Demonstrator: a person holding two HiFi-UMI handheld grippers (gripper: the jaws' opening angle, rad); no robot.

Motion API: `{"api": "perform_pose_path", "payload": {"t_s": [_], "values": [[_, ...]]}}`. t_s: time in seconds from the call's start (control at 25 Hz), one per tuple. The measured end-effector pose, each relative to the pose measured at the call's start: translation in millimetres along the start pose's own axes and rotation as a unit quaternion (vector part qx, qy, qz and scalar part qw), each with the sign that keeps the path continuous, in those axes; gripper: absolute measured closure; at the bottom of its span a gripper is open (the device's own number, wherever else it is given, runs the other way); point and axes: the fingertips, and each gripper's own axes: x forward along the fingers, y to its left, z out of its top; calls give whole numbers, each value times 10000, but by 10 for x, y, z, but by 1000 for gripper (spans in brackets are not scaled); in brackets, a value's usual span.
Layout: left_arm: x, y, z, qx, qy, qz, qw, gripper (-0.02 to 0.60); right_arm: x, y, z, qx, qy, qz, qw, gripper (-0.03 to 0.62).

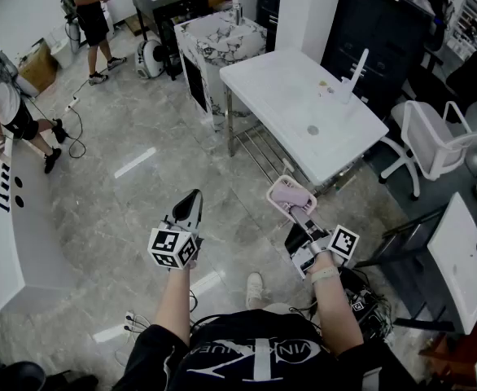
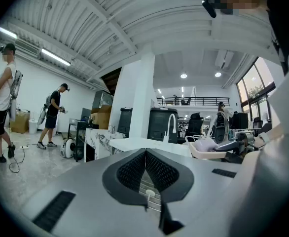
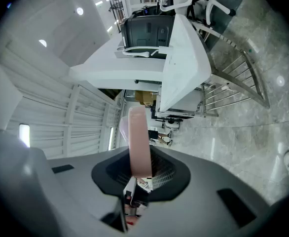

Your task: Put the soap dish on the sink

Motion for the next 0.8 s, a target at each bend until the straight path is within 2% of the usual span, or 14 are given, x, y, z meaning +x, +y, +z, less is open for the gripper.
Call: {"api": "perform_pose_path", "payload": {"t_s": [0.28, 0.8], "values": [[577, 57, 86, 33, 15, -27, 10000, 566, 433, -12, 416, -16, 94, 57, 9999, 523], [1330, 52, 49, 35, 98, -77, 9999, 566, 831, -194, 895, 145, 186, -66, 9997, 523]]}}
